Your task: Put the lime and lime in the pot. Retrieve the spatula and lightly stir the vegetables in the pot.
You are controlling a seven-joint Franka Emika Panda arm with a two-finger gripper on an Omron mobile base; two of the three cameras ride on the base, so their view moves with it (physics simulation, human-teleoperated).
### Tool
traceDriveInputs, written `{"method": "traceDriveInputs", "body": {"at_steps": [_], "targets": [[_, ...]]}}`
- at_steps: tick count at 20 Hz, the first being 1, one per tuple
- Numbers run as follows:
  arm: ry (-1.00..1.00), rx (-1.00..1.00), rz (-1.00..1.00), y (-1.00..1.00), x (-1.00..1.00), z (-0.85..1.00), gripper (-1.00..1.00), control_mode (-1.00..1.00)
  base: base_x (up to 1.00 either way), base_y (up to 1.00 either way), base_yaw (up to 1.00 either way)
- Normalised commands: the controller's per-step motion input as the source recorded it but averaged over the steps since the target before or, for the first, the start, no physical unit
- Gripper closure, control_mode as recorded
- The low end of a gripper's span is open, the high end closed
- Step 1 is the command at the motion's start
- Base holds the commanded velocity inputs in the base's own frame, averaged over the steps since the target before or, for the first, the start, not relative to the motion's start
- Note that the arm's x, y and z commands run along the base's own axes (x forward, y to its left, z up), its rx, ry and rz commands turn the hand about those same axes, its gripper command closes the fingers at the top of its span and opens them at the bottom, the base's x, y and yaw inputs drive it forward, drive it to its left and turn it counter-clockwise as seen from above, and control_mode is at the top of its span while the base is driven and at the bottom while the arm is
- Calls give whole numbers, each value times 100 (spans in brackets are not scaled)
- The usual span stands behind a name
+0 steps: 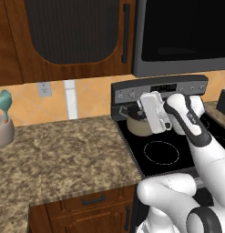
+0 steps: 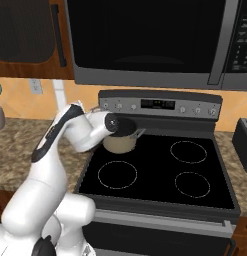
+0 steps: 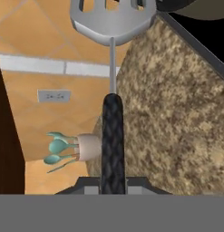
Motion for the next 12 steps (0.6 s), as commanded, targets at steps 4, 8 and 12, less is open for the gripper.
{"method": "traceDriveInputs", "body": {"at_steps": [4, 8, 12], "targets": [[3, 16, 0, -16, 1, 1, 100, -100, 0, 0, 0], [5, 16, 0, -15, 5, 1, 100, -100, 0, 0, 0], [5, 19, 0, -16, 2, 5, 100, -100, 0, 0, 0]]}}
